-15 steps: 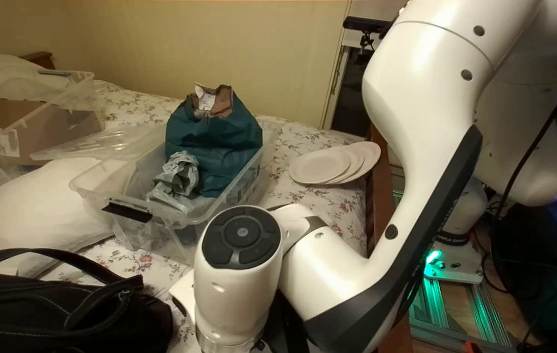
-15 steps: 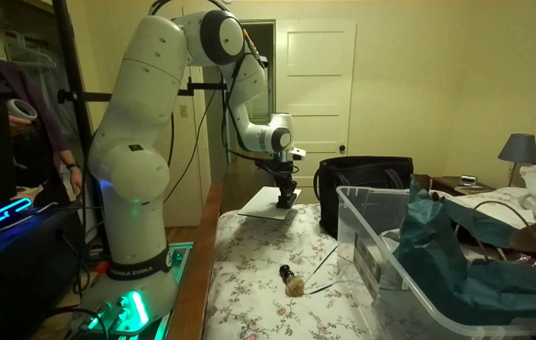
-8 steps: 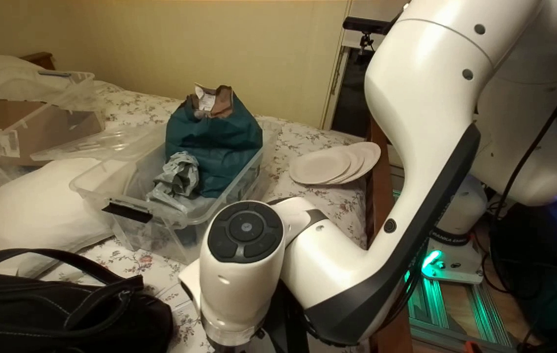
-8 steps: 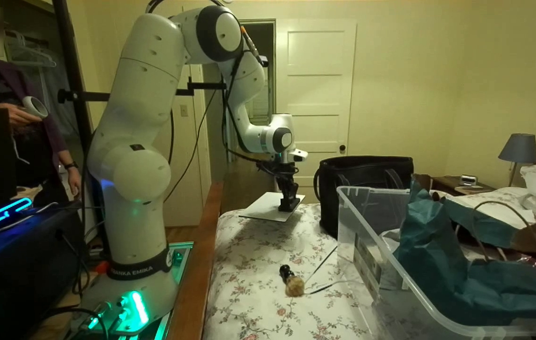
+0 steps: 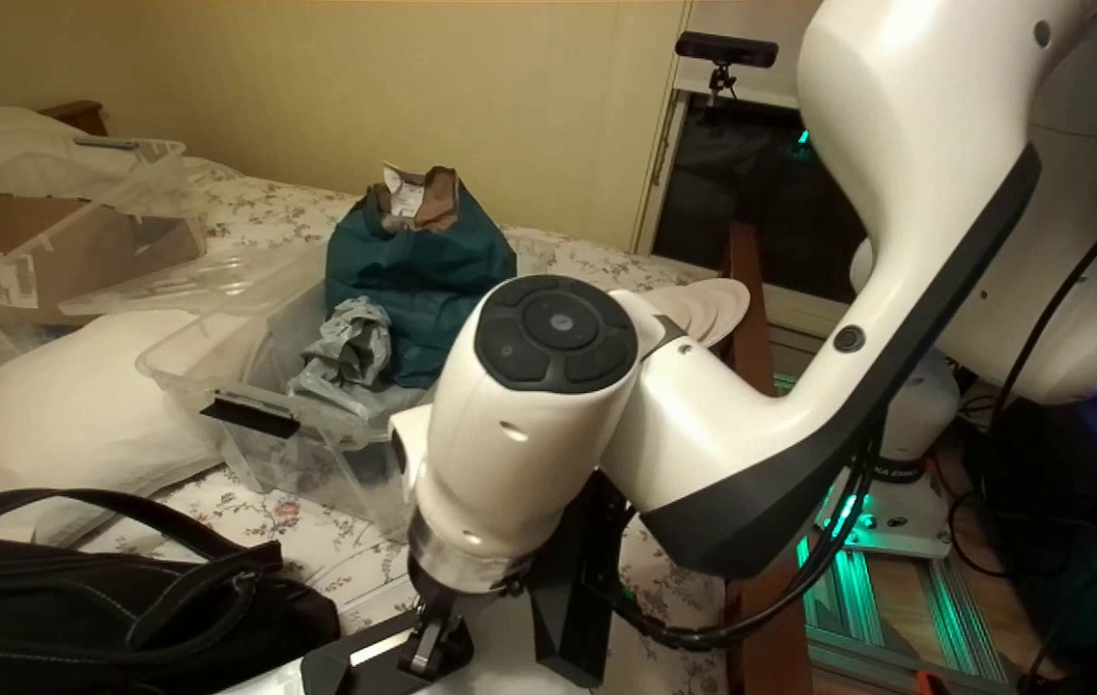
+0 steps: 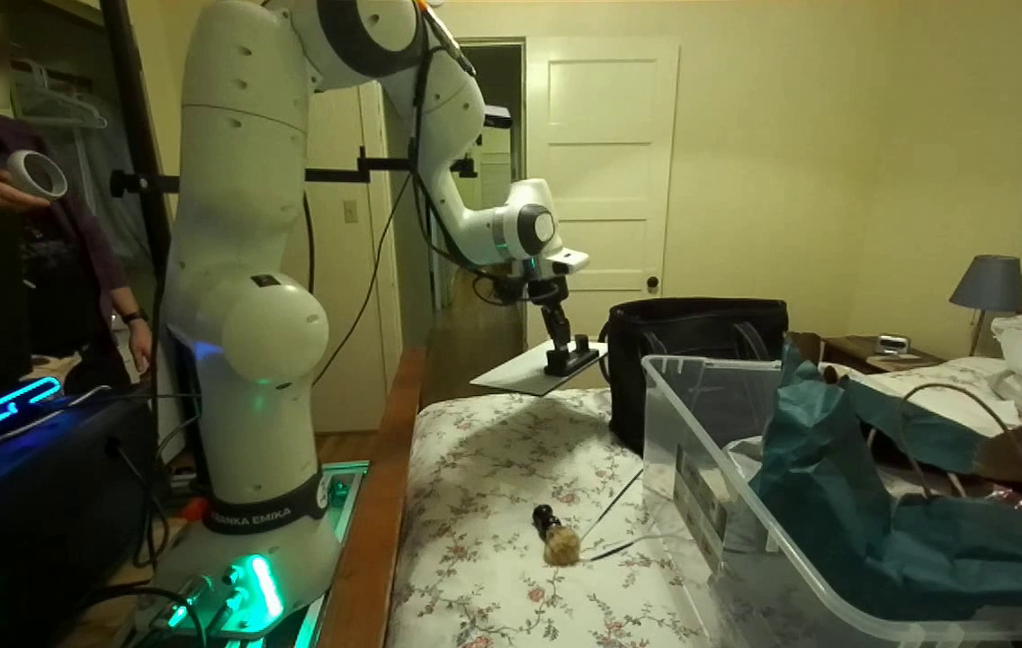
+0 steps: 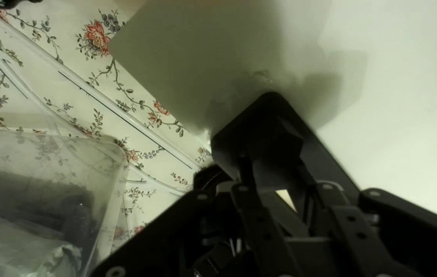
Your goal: Put the white pad in the storage bin
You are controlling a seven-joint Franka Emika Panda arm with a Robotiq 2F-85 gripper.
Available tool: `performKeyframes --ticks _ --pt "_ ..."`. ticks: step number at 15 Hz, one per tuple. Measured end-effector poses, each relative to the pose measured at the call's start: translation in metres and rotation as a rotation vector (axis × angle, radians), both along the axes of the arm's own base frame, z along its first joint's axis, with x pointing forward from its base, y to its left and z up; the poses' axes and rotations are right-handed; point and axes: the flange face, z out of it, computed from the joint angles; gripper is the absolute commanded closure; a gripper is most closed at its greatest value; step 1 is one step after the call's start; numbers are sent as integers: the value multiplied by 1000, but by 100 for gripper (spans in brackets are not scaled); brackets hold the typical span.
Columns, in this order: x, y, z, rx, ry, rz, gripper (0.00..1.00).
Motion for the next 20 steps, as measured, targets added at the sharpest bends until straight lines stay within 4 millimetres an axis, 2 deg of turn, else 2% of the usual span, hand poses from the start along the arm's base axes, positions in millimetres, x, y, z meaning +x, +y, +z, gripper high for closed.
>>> performKeyframes --ticks 2,3,7,8,14,20 --pt "-14 1 21 18 -19 -36 93" --pt "-21 1 29 26 -25 -56 72" --pt "-37 -6 47 28 -53 -129 72" --pt "-37 -8 46 27 -53 -133 93" --pt "-35 -14 42 0 -36 -149 93" --pt "-40 -23 77 -30 -64 -180 93"
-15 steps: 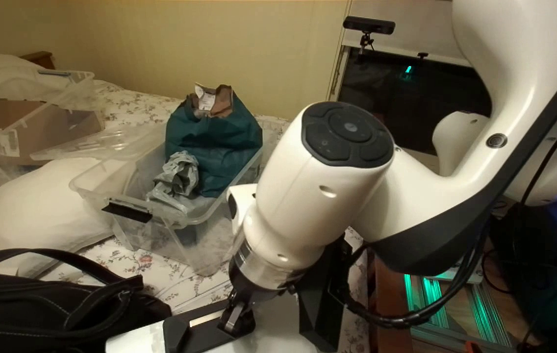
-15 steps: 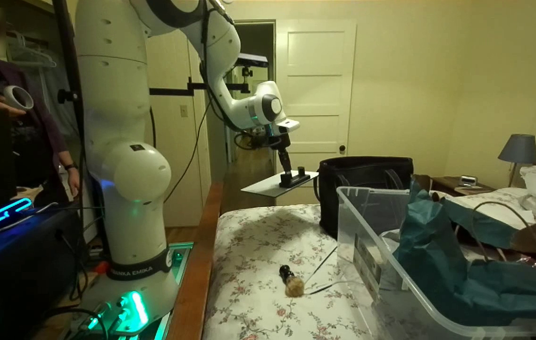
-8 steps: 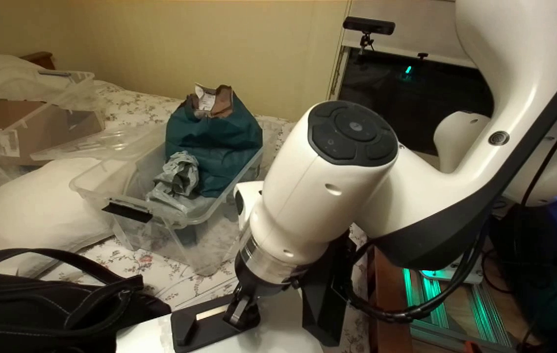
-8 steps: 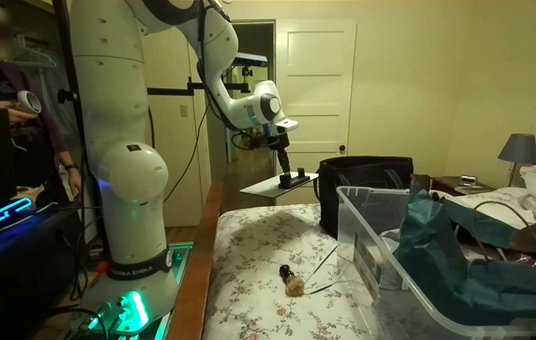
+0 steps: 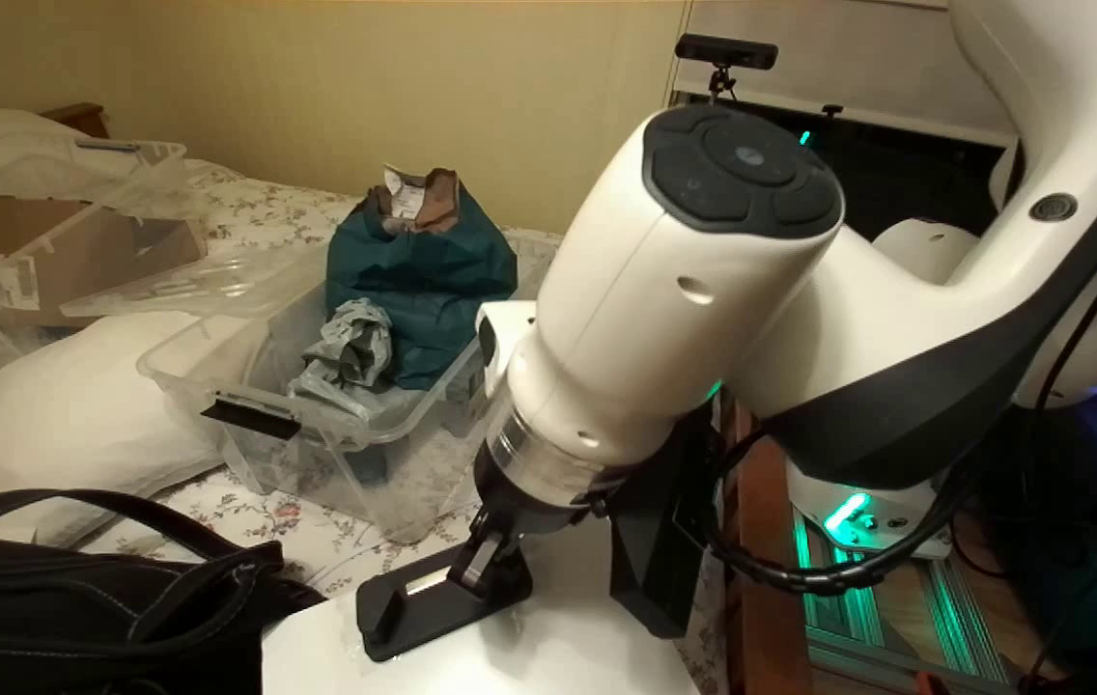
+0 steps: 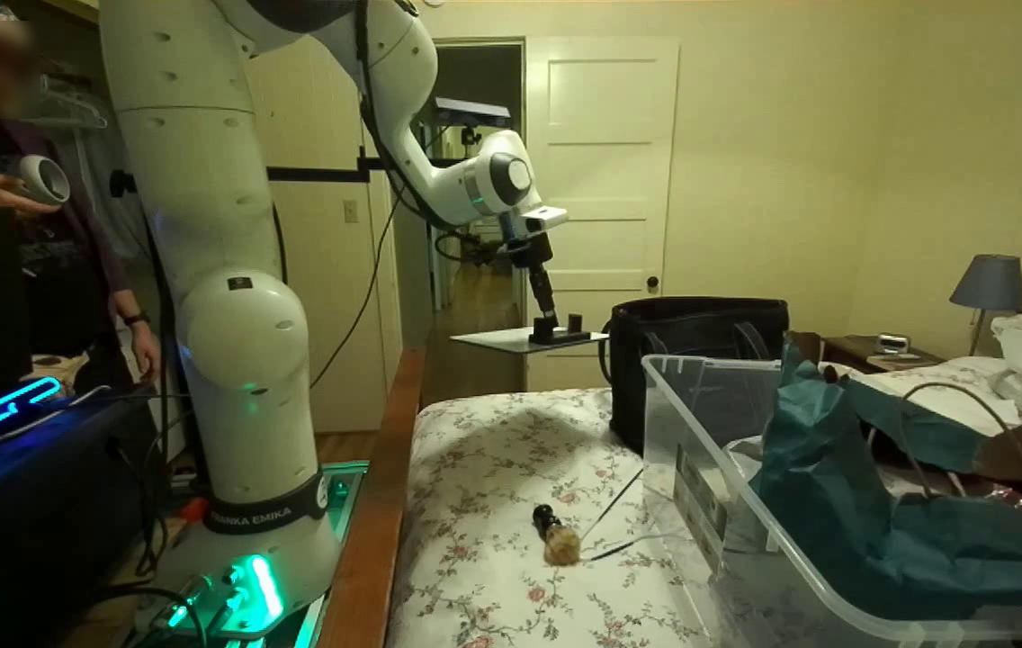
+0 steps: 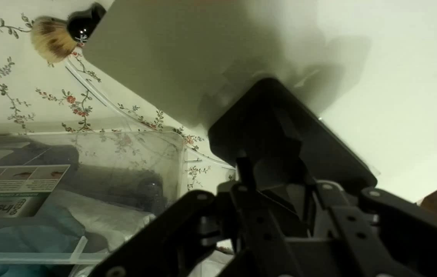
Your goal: Put the white pad in the storage bin
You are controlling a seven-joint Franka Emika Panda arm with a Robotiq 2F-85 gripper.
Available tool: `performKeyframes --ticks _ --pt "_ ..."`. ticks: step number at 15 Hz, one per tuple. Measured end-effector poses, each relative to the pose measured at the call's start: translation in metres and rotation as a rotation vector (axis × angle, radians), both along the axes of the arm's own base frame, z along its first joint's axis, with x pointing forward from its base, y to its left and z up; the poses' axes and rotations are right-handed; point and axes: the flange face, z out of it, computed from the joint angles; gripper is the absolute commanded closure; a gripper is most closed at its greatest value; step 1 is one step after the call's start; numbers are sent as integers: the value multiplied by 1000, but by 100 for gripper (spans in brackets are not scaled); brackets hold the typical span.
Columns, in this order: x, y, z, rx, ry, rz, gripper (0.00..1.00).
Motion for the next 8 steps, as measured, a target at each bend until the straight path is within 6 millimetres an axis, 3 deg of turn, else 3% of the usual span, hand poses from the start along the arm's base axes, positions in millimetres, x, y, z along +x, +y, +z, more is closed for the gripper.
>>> performKeyframes --ticks 8 --pt "-20 5 37 64 18 16 93"
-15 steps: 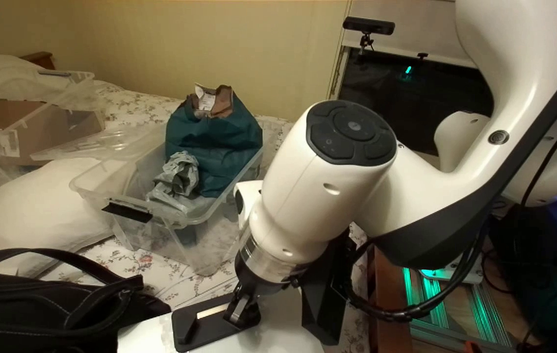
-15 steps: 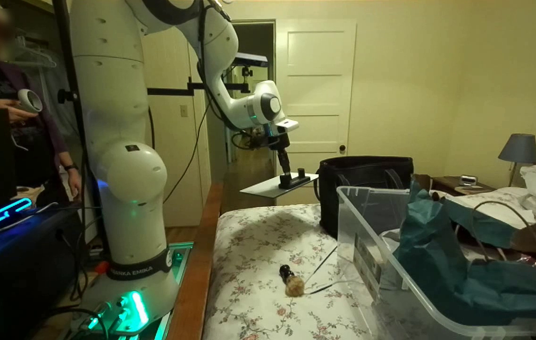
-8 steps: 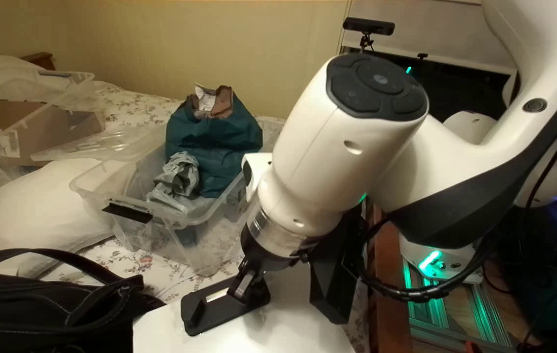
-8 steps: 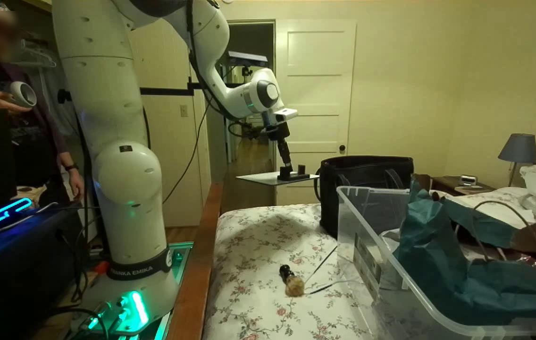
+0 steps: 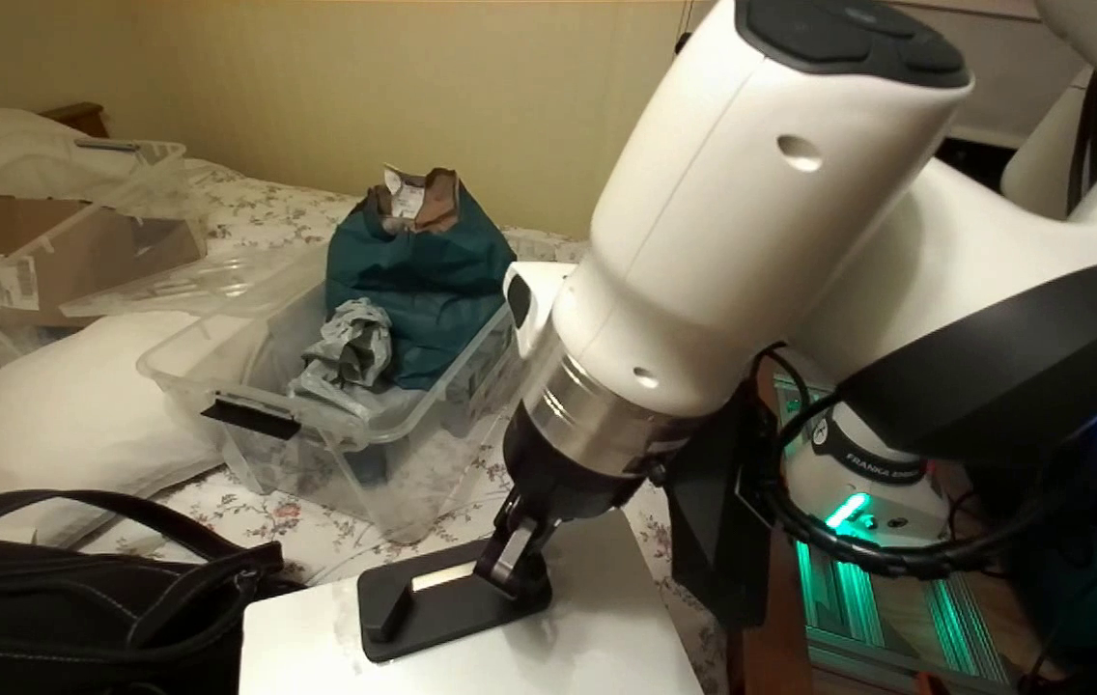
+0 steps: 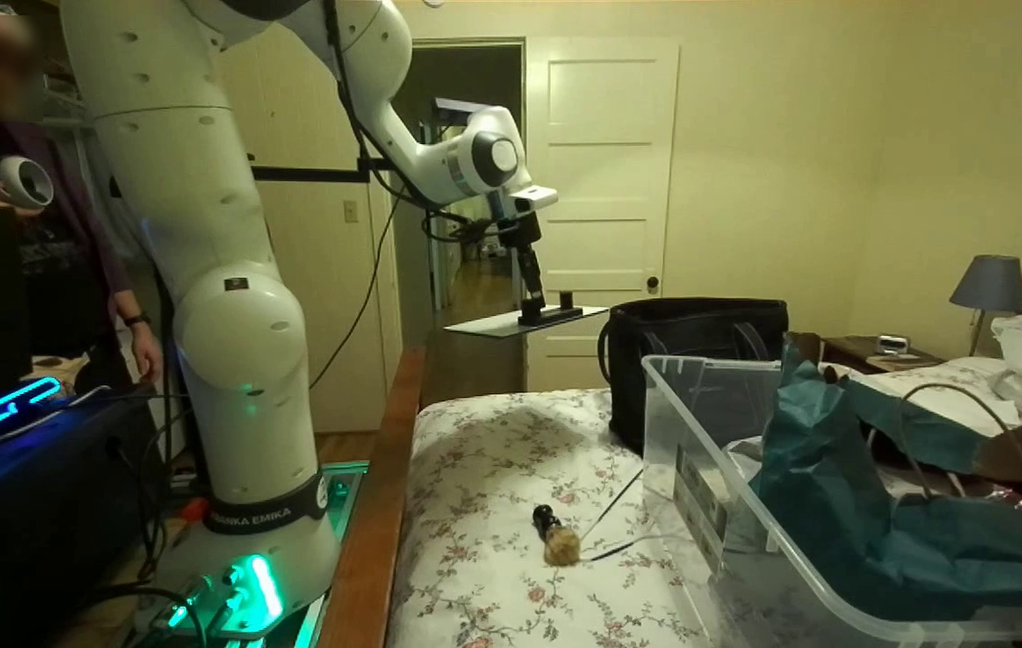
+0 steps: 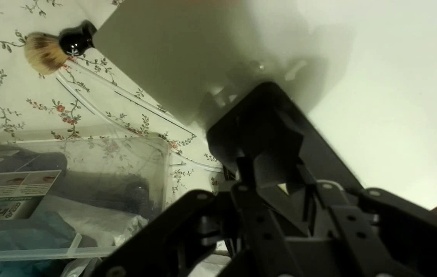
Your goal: Put the white pad in the storage bin
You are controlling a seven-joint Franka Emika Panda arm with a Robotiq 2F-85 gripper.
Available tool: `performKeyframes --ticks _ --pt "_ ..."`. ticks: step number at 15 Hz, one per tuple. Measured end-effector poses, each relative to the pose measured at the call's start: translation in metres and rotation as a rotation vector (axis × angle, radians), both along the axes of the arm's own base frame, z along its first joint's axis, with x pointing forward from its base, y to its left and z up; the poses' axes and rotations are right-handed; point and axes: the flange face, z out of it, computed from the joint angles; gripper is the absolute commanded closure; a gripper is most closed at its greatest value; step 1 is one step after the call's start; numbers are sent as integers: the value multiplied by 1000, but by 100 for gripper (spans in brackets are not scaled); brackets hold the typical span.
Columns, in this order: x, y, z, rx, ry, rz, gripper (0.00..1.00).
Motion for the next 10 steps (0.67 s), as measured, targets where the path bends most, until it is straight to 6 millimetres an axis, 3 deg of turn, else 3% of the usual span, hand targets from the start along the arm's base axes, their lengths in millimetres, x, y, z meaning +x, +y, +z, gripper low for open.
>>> performKeyframes --ticks 5,10 --pt "-6 -13 15 26 -31 -44 93" --pt "13 -52 47 70 -101 -183 93"
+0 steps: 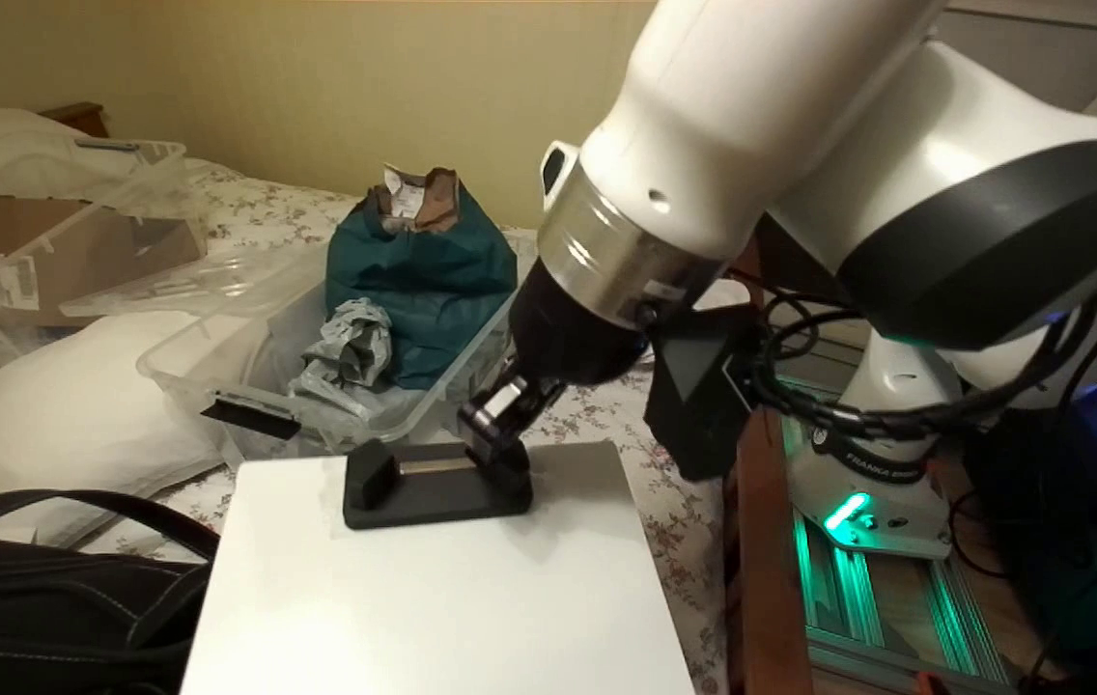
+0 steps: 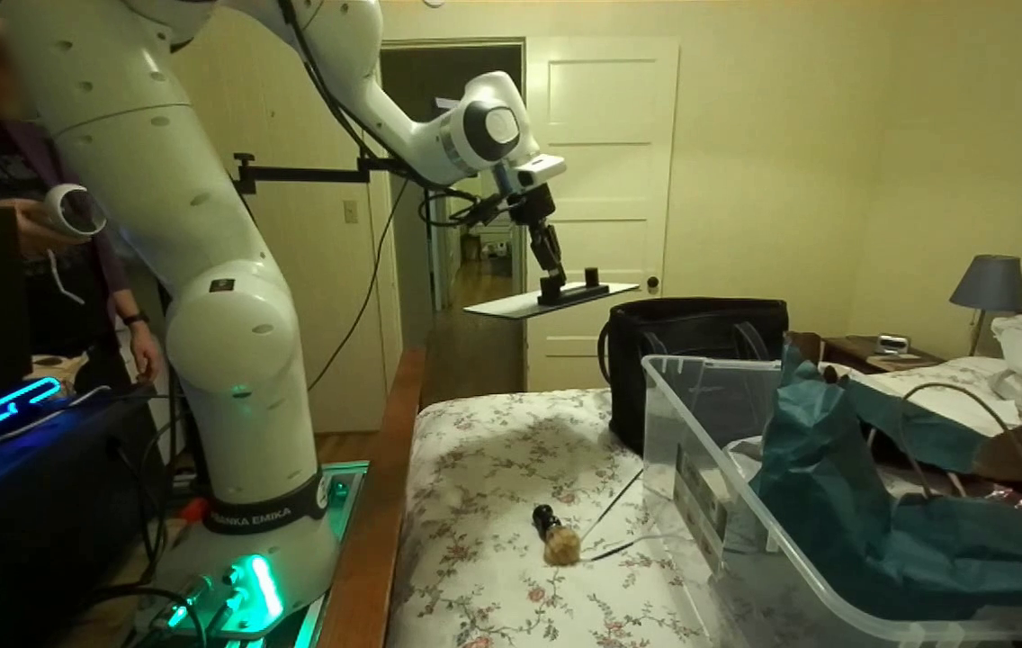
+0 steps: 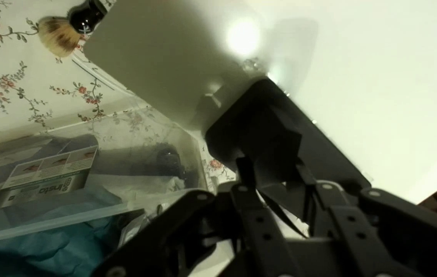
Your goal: Put the white pad in the storage bin
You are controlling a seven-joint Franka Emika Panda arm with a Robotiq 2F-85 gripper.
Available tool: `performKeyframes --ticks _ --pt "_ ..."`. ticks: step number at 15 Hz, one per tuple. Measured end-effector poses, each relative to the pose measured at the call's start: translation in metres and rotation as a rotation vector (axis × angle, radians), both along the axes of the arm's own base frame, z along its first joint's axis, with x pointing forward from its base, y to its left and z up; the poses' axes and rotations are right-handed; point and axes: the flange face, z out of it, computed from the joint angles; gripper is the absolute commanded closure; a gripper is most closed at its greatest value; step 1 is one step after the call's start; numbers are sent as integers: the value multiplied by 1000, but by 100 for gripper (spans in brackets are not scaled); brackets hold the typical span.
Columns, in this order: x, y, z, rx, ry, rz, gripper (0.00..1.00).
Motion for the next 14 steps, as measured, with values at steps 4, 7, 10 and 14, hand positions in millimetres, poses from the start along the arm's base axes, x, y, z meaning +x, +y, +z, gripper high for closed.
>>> performKeyframes --ticks 4,7,10,14 --pt "25 -49 33 36 -59 -119 93" --pt "47 -93 46 51 -74 -197 93" --pt "69 -137 51 62 -61 -241 93" --pt "91 -182 51 96 -31 -281 93"
